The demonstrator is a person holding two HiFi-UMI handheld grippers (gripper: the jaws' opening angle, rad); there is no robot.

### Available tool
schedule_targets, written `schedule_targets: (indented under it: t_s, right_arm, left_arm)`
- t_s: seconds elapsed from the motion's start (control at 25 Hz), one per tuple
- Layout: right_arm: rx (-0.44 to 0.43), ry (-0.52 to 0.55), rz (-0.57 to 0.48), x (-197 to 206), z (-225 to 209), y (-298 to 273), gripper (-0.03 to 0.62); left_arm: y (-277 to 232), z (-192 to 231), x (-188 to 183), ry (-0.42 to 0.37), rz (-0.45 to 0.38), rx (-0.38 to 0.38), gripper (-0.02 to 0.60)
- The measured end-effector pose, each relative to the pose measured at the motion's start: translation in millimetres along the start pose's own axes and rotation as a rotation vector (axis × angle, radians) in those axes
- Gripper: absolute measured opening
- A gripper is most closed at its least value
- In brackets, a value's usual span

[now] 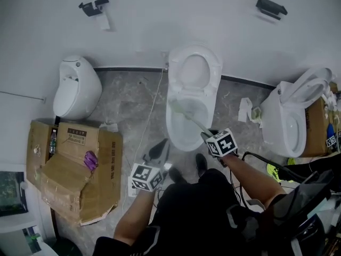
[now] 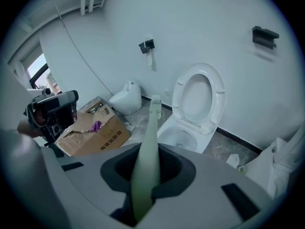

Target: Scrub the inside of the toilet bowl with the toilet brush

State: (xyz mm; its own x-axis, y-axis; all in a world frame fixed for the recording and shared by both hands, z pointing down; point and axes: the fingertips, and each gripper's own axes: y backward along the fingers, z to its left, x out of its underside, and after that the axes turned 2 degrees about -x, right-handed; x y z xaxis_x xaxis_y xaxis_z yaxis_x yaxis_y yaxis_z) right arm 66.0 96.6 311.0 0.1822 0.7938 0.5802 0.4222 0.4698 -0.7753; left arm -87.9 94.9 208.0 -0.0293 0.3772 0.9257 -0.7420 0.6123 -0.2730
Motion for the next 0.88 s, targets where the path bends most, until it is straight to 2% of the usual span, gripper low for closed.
schedule_targets:
  t_s: [0.12,0.28,0.48,0.68,0.88]
  right_arm:
    - [-0.004,0.012,-0.019,-7.6,3.2,9.7,0.063]
    - [0.001,0.006,-0.043,-14.6,1.5,20.5,0.063]
    - [-0.007,-0.001,-0.063,-16.6,4.9,31.4,0.063]
    - [-0.015,0.005,-0.079,-21.4,10.5,46.2,0.063]
    - [-0.025,0.015,-0.112,-32.2,14.8,62.8,0.063]
  left_arm:
    - [0.9,-1.2,-8.2,-0.004,-0.013,0.001,0.009]
    - [-0.5,-12.7,-20.9,-0.030,-0.043,0.069,0.009]
    - [-0.2,-8.0,-34.2,-0.037,-0.059,0.044,0.009]
    - [-3.6,-15.0,-43.7,-0.060,-0.065,0.065,0.009]
    - [-7.4,-21.4,-44.8,-0.062,-0.055,0.054,0.010]
